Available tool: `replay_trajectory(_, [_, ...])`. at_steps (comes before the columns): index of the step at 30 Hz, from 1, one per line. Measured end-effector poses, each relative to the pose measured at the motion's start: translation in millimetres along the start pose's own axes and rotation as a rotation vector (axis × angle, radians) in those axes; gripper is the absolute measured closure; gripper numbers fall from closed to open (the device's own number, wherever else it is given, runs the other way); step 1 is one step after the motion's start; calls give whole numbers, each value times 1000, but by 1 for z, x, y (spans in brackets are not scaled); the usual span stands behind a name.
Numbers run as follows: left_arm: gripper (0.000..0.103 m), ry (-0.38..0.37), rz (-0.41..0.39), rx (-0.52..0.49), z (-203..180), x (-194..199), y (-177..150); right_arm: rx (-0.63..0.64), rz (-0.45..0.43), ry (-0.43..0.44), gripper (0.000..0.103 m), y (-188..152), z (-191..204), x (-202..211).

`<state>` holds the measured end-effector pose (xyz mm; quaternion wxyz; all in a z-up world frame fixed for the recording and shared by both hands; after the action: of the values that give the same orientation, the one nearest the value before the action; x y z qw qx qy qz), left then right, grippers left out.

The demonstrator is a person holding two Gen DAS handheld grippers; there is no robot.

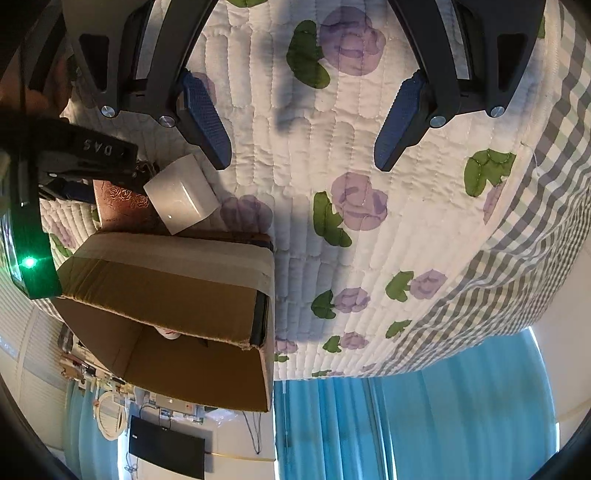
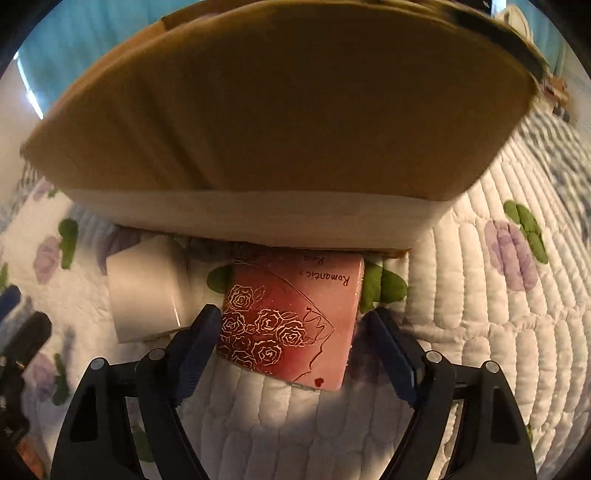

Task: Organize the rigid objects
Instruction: 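Grasp the white charger with left tool while right tool grasps pink card case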

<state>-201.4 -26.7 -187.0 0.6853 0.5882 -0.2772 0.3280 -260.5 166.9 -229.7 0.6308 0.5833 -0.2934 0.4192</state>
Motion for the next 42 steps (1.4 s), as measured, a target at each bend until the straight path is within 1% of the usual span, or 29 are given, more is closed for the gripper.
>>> replay_trajectory(2, [21, 2, 7, 2, 0, -2, -1, 33, 2, -27, 20, -3, 3, 0])
replay_trajectory(5, [21, 5, 10, 3, 1, -2, -2, 105, -21, -78, 22, -9, 8, 1])
replay_trajectory(7, [21, 9, 8, 2, 1, 0, -1, 98, -29, -64, 26, -10, 6, 3])
replay_trajectory(11, [21, 3, 14, -21, -4, 5, 2, 59, -56, -24, 27, -14, -2, 19])
replay_trajectory(14, [21, -16, 11, -49, -18, 12, 8, 28, -74, -8, 28, -19, -10, 37])
replay_trajectory(16, [21, -36, 18, -68, -30, 13, 14, 26, -94, -14, 29, -22, -16, 50])
replay_trajectory(17, [21, -40, 21, -73, -34, 13, 17, 31, -103, -18, 32, -23, -18, 55])
replay_trajectory(18, [21, -48, 23, -77, -41, 12, 21, 36, -108, -9, 78, -24, -19, 60])
replay_trajectory(19, [21, -67, 23, -77, -47, 11, 25, 29, -92, 0, 77, -24, -20, 62])
replay_trajectory(21, [21, -103, 21, -77, -60, 6, 31, 10, -83, -10, 78, -25, -31, 65])
replay_trajectory(23, [21, -105, 36, -81, -69, -2, 34, -6, -62, 4, 78, -19, -27, 56])
replay_trajectory(26, [21, -104, 62, -85, -77, -17, 35, -48, -45, 51, 80, -25, -23, 58])
replay_trajectory(30, [21, -127, 92, -65, -85, -36, 36, -70, -72, 86, 83, -21, -23, 67])
replay_trajectory(32, [21, -121, 108, -62, -86, -45, 36, -70, -86, 87, 83, -20, -24, 73])
replay_trajectory(34, [21, -149, 128, -39, -88, -56, 35, -70, -97, 86, 84, -11, -30, 73])
replay_trajectory(37, [21, -158, 131, -13, -86, -65, 35, -80, -107, 89, 84, -7, -29, 74])
replay_trajectory(39, [26, -168, 119, -14, -85, -62, 36, -81, -111, 86, 84, -10, -28, 76])
replay_trajectory(41, [37, -203, 95, -15, -85, -55, 38, -71, -120, 73, 84, -12, -29, 81])
replay_trajectory(42, [38, -202, 93, -16, -84, -52, 38, -65, -124, 67, 85, -7, -35, 82])
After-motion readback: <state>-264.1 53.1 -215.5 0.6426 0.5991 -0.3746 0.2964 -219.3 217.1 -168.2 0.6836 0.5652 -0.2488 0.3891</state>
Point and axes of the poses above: each gripper's, at about its wrist camera, not at the fingertips, and x roughly against the way its jaws point, z to its left, y to its top, the point moved 8 cm from there along -x, roughly the way its jaws point, and after that the axes turned 9 degrees about -x, right-handed, at the moved point
